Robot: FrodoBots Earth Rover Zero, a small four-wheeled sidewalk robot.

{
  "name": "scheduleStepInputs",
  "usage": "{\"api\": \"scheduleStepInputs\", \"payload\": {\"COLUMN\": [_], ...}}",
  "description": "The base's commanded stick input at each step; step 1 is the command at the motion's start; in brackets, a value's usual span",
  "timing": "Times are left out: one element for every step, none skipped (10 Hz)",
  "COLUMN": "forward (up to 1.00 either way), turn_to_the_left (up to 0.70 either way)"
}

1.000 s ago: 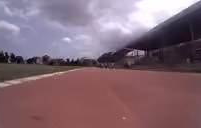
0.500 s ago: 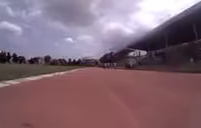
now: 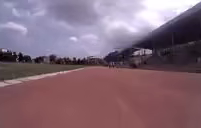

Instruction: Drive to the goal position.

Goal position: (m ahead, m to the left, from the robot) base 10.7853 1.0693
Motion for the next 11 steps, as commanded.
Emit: {"api": "scheduleStepInputs", "payload": {"forward": [0.45,0.45,0.45,0.45,0.45,0.45,0.45,0.45,0.45,0.45,0.45], "turn_to_the_left": [0.27,0.27,0.27,0.13,0.00,0.00,0.00,0.00,0.00,0.00,0.00]}}
